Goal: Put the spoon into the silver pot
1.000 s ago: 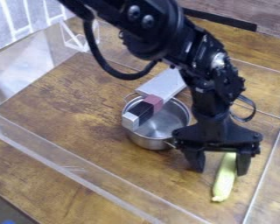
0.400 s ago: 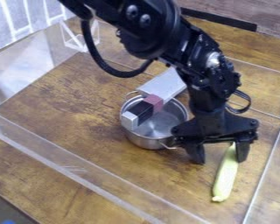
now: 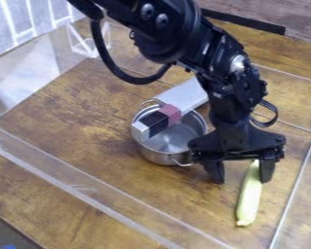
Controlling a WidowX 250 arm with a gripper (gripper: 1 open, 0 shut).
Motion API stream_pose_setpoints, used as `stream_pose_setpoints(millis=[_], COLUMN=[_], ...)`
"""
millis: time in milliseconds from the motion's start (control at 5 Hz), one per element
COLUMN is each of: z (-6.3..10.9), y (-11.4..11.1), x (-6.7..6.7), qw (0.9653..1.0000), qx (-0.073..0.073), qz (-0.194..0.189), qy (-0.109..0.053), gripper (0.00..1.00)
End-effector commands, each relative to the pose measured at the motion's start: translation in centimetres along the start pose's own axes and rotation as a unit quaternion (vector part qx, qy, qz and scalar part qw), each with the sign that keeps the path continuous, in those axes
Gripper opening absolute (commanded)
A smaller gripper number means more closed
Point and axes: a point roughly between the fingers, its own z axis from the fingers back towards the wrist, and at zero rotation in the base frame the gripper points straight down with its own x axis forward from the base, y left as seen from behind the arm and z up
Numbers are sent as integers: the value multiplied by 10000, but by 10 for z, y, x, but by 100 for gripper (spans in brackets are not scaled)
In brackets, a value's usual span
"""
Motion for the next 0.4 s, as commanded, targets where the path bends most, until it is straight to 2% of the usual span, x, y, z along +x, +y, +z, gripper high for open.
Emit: stream_pose_setpoints(millis=[0, 200], z=[5, 3], y=[-4, -7], x=[8, 8], qw=[10000, 10000], qx=[-36, -23], qz=[23, 8], qy=[-37, 17], gripper=[100, 100])
